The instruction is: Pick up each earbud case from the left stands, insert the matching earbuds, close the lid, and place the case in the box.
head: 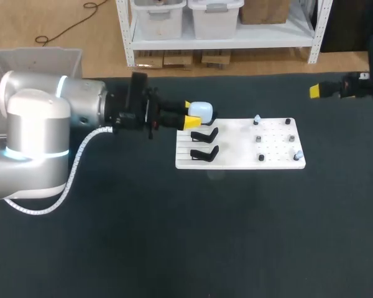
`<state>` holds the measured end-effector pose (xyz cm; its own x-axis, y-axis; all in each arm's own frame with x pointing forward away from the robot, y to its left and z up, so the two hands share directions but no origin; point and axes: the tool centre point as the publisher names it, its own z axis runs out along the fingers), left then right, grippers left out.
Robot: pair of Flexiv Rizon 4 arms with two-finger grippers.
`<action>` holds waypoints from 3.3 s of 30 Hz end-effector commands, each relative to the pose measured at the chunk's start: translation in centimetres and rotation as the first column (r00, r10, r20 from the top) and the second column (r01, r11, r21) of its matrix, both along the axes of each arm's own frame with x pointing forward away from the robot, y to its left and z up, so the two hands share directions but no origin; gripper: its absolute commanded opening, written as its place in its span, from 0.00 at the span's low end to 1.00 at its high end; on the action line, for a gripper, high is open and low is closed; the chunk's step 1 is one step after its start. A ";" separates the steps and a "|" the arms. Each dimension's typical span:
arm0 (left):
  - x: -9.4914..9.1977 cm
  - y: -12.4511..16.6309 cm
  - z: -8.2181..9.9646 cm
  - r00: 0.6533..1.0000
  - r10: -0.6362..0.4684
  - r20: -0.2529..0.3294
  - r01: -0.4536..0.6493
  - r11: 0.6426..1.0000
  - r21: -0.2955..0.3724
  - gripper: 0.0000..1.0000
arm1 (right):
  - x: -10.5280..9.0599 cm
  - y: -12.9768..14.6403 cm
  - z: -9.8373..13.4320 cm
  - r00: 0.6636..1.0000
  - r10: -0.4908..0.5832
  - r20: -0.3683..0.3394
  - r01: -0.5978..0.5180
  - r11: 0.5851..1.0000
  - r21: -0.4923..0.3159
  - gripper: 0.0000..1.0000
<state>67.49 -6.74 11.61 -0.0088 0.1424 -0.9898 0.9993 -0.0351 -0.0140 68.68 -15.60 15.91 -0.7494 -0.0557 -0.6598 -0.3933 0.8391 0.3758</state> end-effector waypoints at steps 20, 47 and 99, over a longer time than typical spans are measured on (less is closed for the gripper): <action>-0.8 0.0 -0.9 1.000 -0.001 -0.021 0.000 1.000 -0.031 0.00 | -7.1 12.7 1.6 0.983 0.185 -0.020 -0.186 0.966 -0.180 1.00; -0.4 0.2 -1.2 1.000 0.005 -0.010 -0.006 0.999 -0.047 0.00 | -8.1 18.4 -0.1 0.962 0.256 -0.093 -0.271 0.935 -0.228 1.00; -0.4 0.2 -1.2 1.000 0.005 -0.010 -0.006 0.999 -0.047 0.00 | -2.3 20.8 -4.3 0.963 0.184 -0.198 -0.235 0.931 -0.280 1.00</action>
<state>67.22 -6.61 10.41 -0.0214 0.0980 -0.9950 0.9991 -0.0347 -0.0249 66.37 5.03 11.80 -0.7961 -0.4009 -0.4533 -0.5296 0.8241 0.2011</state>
